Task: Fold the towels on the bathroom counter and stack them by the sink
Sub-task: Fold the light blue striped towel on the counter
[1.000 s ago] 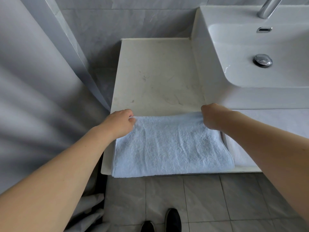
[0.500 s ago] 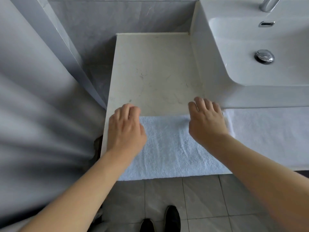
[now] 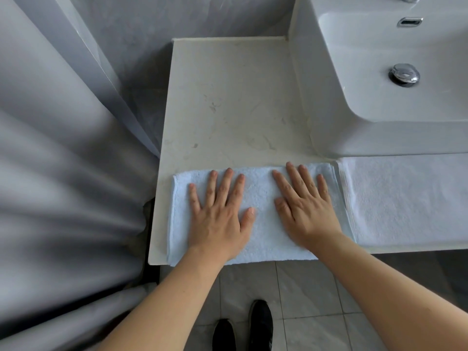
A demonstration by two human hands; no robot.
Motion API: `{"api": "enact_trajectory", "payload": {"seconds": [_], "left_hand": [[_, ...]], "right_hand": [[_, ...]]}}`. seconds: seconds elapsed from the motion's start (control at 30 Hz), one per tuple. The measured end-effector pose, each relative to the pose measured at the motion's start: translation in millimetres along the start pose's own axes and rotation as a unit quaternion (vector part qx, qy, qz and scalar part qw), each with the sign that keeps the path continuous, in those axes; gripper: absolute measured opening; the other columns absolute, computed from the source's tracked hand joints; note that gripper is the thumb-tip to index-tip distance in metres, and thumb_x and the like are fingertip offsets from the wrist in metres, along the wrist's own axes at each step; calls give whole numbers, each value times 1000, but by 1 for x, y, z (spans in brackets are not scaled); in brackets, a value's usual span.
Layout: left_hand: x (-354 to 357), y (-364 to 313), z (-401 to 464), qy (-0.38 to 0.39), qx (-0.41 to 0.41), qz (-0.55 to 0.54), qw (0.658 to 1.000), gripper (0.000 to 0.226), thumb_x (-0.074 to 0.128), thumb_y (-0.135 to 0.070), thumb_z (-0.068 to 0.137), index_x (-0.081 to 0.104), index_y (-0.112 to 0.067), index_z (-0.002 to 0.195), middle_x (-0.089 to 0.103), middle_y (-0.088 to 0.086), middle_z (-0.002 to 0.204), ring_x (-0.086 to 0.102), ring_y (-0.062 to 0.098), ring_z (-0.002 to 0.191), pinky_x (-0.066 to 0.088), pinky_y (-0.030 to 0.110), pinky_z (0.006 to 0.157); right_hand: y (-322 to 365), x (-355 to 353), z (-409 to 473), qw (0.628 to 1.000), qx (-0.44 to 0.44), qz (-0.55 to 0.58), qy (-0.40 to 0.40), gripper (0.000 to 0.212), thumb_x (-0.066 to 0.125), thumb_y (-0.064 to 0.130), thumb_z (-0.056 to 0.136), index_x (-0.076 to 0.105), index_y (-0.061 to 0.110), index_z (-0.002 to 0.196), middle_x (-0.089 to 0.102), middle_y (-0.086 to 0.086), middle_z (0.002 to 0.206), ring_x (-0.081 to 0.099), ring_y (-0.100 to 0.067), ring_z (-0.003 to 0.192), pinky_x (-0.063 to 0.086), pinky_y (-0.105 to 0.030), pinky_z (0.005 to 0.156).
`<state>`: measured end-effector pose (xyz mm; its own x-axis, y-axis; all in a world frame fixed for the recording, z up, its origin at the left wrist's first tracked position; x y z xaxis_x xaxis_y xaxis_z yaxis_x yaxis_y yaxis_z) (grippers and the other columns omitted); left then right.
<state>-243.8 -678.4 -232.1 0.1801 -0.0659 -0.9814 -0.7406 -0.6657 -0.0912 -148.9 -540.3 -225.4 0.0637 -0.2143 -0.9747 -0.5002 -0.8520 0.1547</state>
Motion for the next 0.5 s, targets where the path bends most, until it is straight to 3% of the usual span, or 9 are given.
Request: {"api": "enact_trajectory", "payload": {"seconds": [0.2, 0.5], "left_hand": [[-3, 32, -4, -4, -22, 3, 1000, 71, -9, -61, 90, -25, -31, 152, -30, -6, 160, -29, 19, 147, -16, 51, 119], [-10, 70, -7, -16, -50, -26, 998, 75, -5, -63, 91, -20, -26, 155, -23, 0, 163, -29, 17, 147, -8, 46, 123]], "right_hand": [[-6, 2, 1, 1000, 8, -6, -4, 64, 1, 59, 93, -7, 39, 153, -14, 5, 162, -19, -15, 148, -12, -43, 119], [-27, 0, 0, 999, 32, -5, -8, 69, 4, 66, 92, -7, 37, 154, -13, 5, 162, -17, -14, 148, -7, -44, 121]]}}
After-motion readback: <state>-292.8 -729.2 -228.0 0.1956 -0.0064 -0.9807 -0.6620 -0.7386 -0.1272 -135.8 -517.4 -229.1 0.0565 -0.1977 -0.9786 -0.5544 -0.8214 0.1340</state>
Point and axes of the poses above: each hand's wrist, its own z-axis towards the middle knuckle, its own x-axis out of the palm, y = z × x, the point moved 10 cm from there along z, towards the middle knuckle
